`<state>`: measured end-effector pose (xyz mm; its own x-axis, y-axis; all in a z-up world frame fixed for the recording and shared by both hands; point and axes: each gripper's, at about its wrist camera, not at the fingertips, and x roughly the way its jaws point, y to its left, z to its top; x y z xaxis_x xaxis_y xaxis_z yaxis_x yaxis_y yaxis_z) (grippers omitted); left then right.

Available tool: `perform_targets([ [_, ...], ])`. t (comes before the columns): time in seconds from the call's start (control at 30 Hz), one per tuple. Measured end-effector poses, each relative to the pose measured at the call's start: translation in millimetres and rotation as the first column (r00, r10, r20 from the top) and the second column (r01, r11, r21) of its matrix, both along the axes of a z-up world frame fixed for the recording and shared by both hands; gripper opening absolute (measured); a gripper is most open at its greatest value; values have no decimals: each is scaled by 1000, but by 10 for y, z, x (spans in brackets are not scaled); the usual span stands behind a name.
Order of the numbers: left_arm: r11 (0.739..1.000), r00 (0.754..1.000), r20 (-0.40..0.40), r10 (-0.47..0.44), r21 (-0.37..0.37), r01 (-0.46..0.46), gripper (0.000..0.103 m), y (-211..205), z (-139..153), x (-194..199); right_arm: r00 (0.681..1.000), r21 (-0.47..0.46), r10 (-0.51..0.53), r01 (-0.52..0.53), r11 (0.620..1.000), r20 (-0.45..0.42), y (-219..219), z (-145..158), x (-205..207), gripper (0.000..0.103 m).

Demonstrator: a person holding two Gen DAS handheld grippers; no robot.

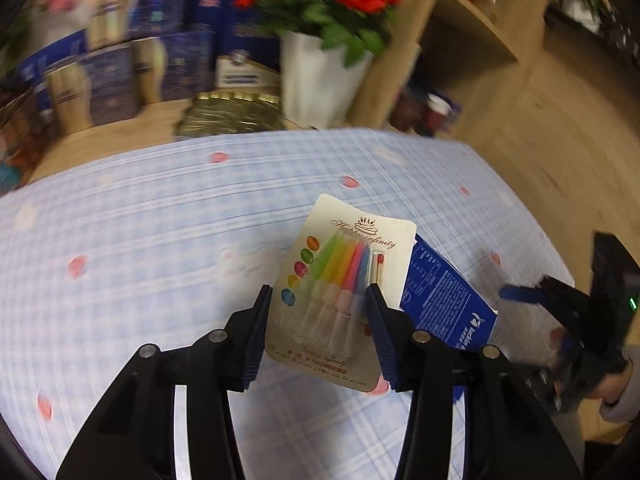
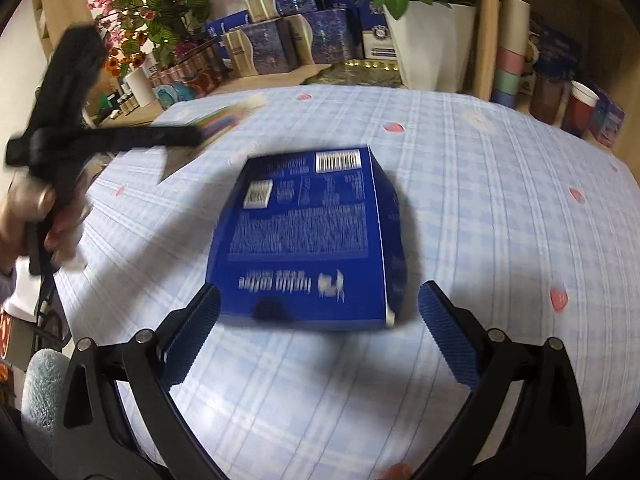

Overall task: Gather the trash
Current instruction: 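Grasp the blue luckin coffee box with the right tool while the left tool holds the candle card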

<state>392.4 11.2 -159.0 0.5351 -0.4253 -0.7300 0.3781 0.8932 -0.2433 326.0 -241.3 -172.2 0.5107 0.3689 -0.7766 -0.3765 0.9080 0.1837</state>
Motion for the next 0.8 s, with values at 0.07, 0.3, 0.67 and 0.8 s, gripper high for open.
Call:
perform_targets([
  [0.07, 999, 999, 22, 38, 2, -38, 46, 116, 33, -141, 999, 2, 19, -19, 1000, -32, 31, -34, 210, 97],
  [0.3, 991, 990, 38, 134, -12, -134, 46, 438, 67, -427, 977, 96, 37, -17, 995, -211, 55, -344, 745, 97],
  [0.67, 984, 983, 47, 178, -37, -177, 46, 631, 91, -800, 954, 269, 37, 46, 962, -298, 22, -280, 838, 51],
  [0.8, 983, 981, 61, 184, -30, -183, 46, 654, 129, -939, 968, 287, 66, 7, 958, -242, 73, 17, 729, 33],
])
